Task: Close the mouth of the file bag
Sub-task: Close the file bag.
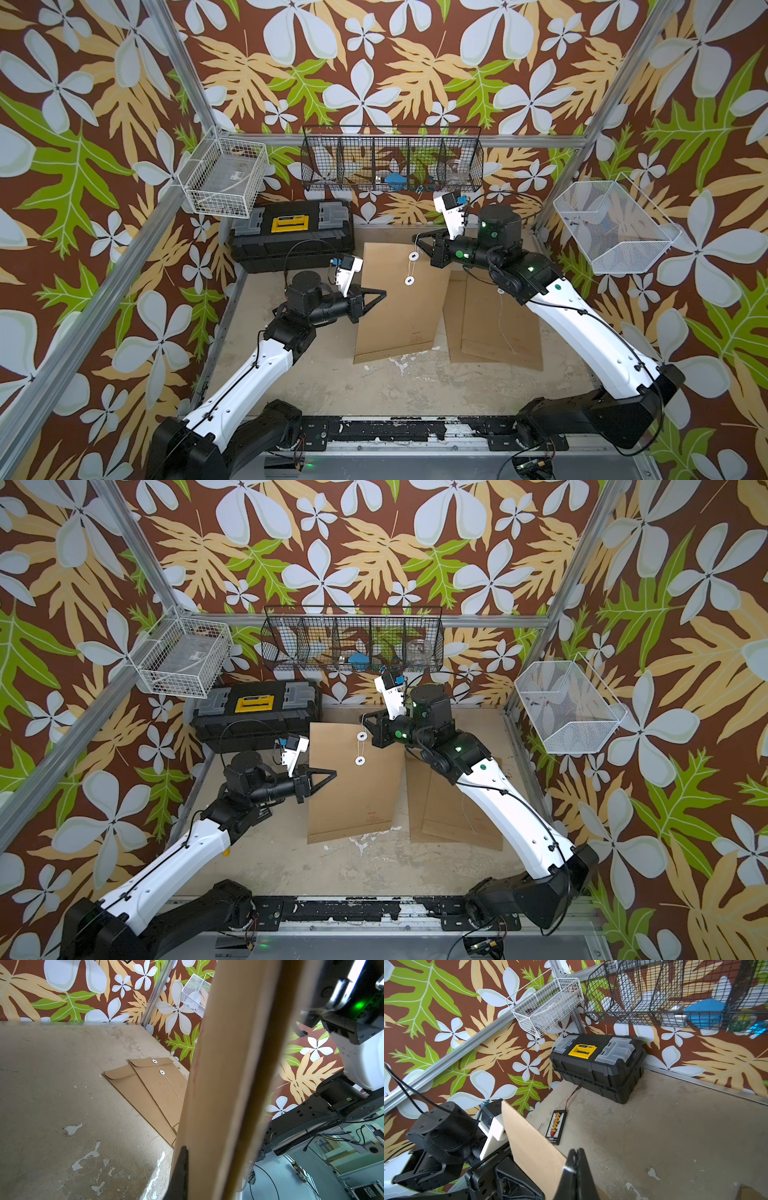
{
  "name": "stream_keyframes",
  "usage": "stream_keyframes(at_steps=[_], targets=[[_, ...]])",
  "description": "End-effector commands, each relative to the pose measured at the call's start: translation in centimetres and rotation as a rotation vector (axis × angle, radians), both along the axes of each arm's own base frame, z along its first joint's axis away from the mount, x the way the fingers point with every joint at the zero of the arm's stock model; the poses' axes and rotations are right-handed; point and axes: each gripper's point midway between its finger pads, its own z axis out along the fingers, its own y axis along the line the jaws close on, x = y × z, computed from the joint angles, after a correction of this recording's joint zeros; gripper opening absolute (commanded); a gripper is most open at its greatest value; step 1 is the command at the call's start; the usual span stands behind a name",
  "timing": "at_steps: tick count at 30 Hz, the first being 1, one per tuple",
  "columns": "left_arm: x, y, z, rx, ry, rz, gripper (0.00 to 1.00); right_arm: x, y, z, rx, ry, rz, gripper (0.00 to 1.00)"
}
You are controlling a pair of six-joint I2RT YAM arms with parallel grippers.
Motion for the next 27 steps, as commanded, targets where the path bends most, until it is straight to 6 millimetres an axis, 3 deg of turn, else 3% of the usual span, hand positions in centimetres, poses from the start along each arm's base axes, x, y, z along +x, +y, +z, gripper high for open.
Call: stream_keyframes(at_steps=[1, 9, 13, 16, 20, 27], targets=[[-0.1, -0.1, -0.1, -0.003, 0.024, -0.003, 0.00, -0.3, 1.0, 1.3, 0.058, -0.012, 0.029, 0.00], [0.9, 0.1, 0.5, -0.011, 0.038, 0.042, 0.00, 1.1, -1.3, -0.6, -0.137, -0.027, -0.195, 0.00], [1.3, 0.3, 0.2, 0.006, 0.042, 0.064, 0.00, 2.8, -4.9, -1.6, -0.302, -0.080, -0.394, 0.00], [1.4, 0.3, -0.4, 0.017, 0.062, 0.067, 0.00, 3.5, -6.4, -1.8, -0.396, -0.109, -0.462, 0.00], [1.6, 0.2, -0.6, 0.019, 0.071, 0.068, 0.00, 3.5, -6.2, -2.6, -0.443, -0.094, -0.434, 0.00], [1.6, 0.2, -0.7, 0.031, 0.059, 0.062, 0.00, 2.3, -3.0, -3.7, -0.380, -0.025, -0.251, 0.00]])
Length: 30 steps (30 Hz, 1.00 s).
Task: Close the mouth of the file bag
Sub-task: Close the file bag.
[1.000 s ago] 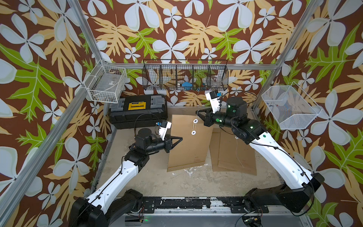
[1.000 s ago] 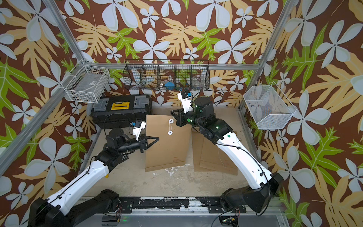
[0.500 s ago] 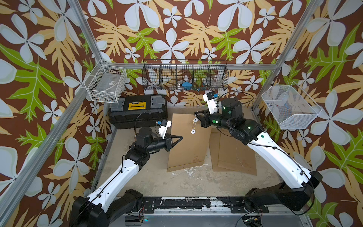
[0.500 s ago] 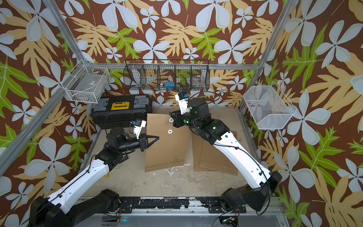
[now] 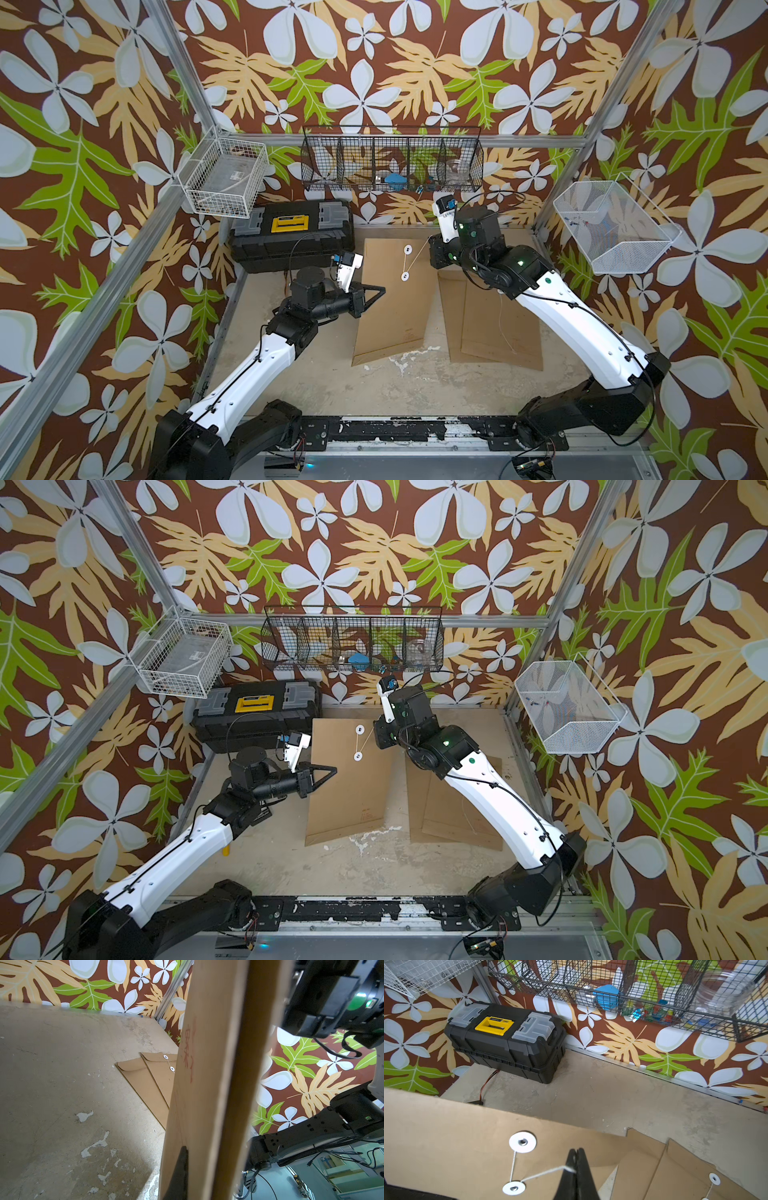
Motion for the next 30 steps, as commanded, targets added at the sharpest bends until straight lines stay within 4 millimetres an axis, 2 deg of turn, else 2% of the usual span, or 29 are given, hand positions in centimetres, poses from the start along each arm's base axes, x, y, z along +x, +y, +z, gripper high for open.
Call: stream_keyframes(at_steps=[1, 8, 13, 22, 30], targets=[[-0.1, 0.0, 0.2, 0.008, -0.026, -0.007, 0.00, -0.5, 0.9, -0.1, 0.046, 0.039, 0.077, 0.00], [-1.1, 0.0, 0.5, -0.010, -0.027, -0.038, 0.00, 2.3, -1.5, -1.0, -0.044, 0.019, -0.050, 0.00], [-1.8, -0.1, 0.6, -0.022, -0.020, -0.065, 0.00, 3.0, -1.2, -0.7, -0.037, 0.006, -0.061, 0.00], [-1.9, -0.4, -0.2, -0.018, 0.005, -0.080, 0.00, 2.9, 1.1, 0.4, -0.026, -0.011, -0.027, 0.00], [-1.8, -0.4, -1.3, -0.011, 0.024, -0.075, 0.00, 1.4, 5.3, 1.0, -0.060, -0.033, 0.044, 0.00]])
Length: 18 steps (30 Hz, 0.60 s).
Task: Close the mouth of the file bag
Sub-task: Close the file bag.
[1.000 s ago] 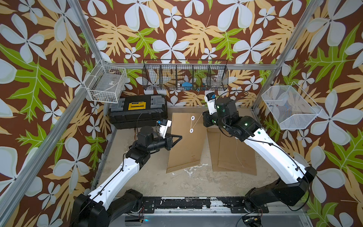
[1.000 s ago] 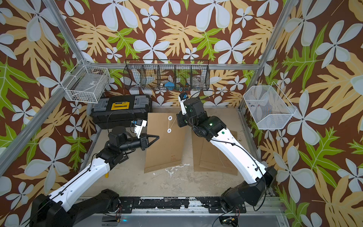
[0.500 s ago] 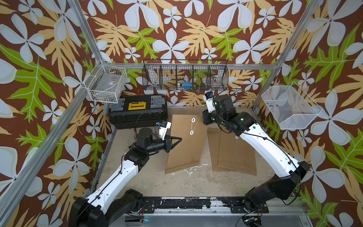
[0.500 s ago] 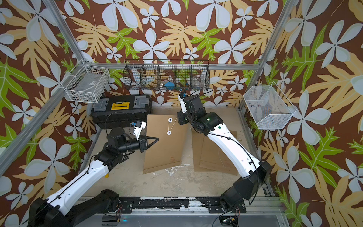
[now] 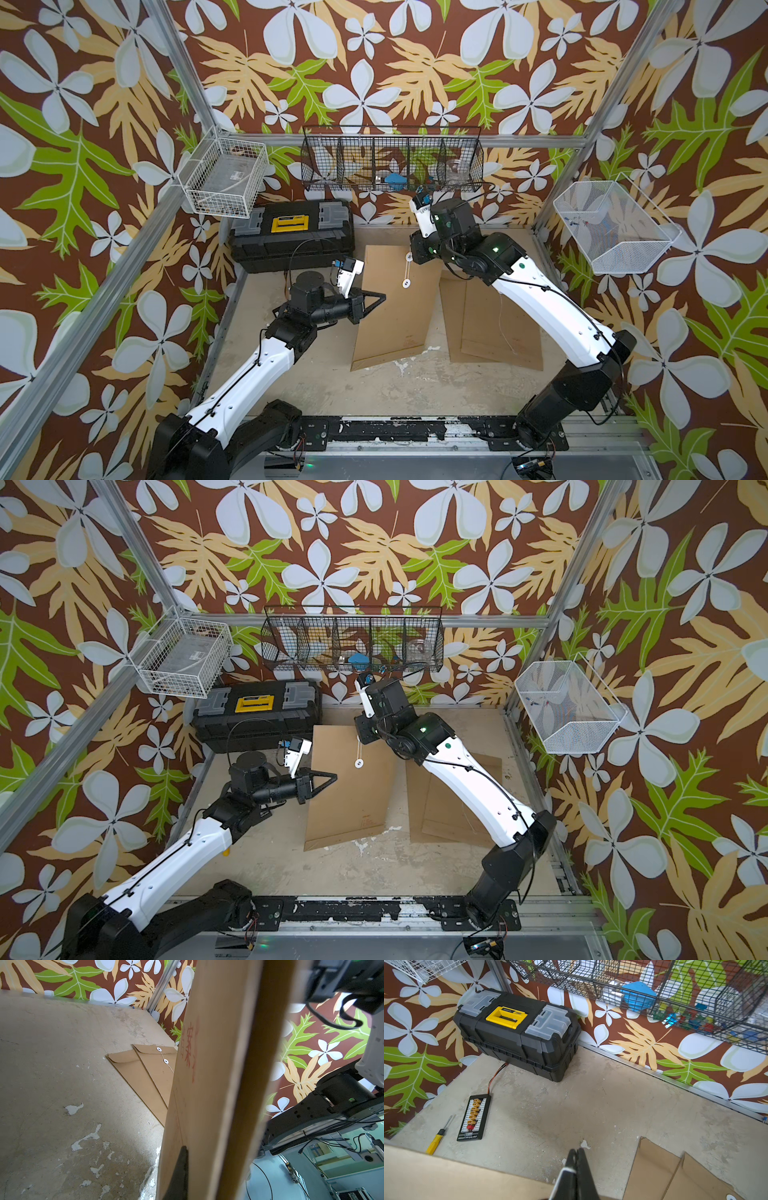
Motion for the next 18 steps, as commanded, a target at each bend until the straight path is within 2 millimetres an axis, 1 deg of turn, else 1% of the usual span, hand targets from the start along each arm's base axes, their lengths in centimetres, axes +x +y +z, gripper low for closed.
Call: stream_keyframes(at_steps=[1, 3, 4, 7, 12, 14, 16, 18], targets=[[-0.4, -0.2, -0.2, -0.007, 0.014, -0.022, 0.00, -0.1, 1.0, 1.1, -0.004, -0.047, -0.005, 0.00], [-0.3, -0.2, -0.2, -0.006, 0.011, -0.018, 0.00, -0.4, 1.4, 0.8, -0.014, -0.043, 0.003, 0.00], [-0.3, -0.2, -0.1, -0.007, 0.010, -0.017, 0.00, -0.5, 1.2, 0.6, -0.023, -0.040, 0.000, 0.00], [-0.3, -0.1, 0.1, -0.008, 0.006, -0.011, 0.00, -0.2, -0.5, 0.4, -0.056, -0.056, -0.046, 0.00], [-0.6, -0.1, 0.0, -0.012, 0.008, -0.024, 0.00, 1.5, -4.4, -0.1, -0.063, -0.046, -0.135, 0.00], [-0.7, -0.2, 0.1, -0.014, 0.007, -0.029, 0.00, 2.1, -5.4, -0.1, -0.078, -0.054, -0.161, 0.00], [-0.8, -0.2, 0.3, -0.019, 0.006, -0.036, 0.00, 2.6, -5.9, -0.2, -0.085, -0.058, -0.177, 0.00], [-0.9, -0.2, 0.5, -0.024, 0.005, -0.042, 0.00, 3.1, -5.9, -0.5, -0.086, -0.056, -0.181, 0.00]])
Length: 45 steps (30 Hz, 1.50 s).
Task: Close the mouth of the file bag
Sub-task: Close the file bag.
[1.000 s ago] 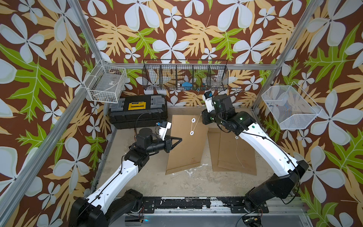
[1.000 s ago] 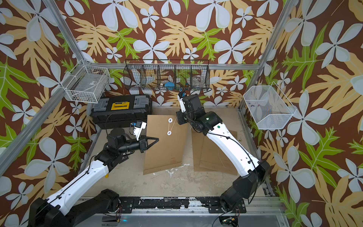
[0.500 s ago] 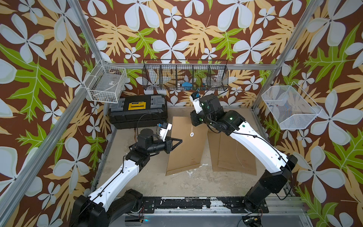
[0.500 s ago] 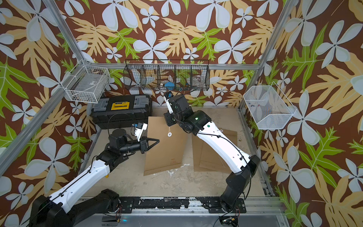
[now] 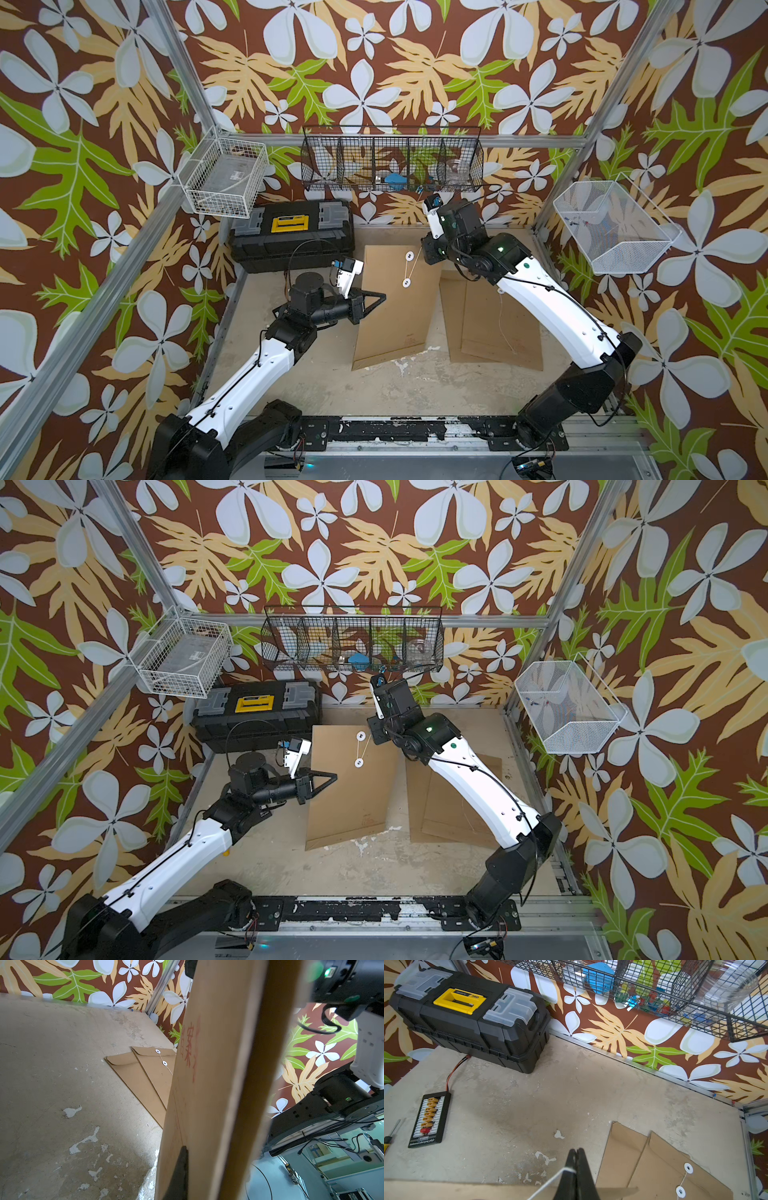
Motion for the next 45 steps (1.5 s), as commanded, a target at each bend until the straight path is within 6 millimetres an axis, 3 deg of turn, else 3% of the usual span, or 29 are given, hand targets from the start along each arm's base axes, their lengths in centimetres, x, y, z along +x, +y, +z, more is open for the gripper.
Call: stream_keyframes(at_steps=[1, 16, 26, 33, 38, 45], targets=[[-0.9, -0.3, 0.0, -0.007, 0.016, -0.045, 0.00, 1.5, -0.3, 1.2, 0.013, -0.065, -0.040, 0.00], [-0.9, -0.9, -1.4, 0.007, 0.055, -0.073, 0.00, 1.1, 3.8, 1.3, 0.073, -0.055, 0.039, 0.00], [0.3, -0.7, -1.5, -0.005, 0.076, -0.011, 0.00, -1.3, 6.5, 2.1, 0.086, -0.050, 0.114, 0.00], [0.8, -0.6, -1.0, -0.019, 0.068, 0.018, 0.00, -3.3, 6.9, 1.0, 0.093, -0.016, 0.122, 0.00], [0.9, -0.6, -1.1, -0.017, 0.067, 0.019, 0.00, -4.5, 7.7, 1.4, 0.174, 0.013, 0.166, 0.03], [0.5, -0.5, -0.6, -0.017, 0.040, 0.008, 0.00, -4.7, 8.5, 0.0, 0.192, 0.065, 0.196, 0.09]])
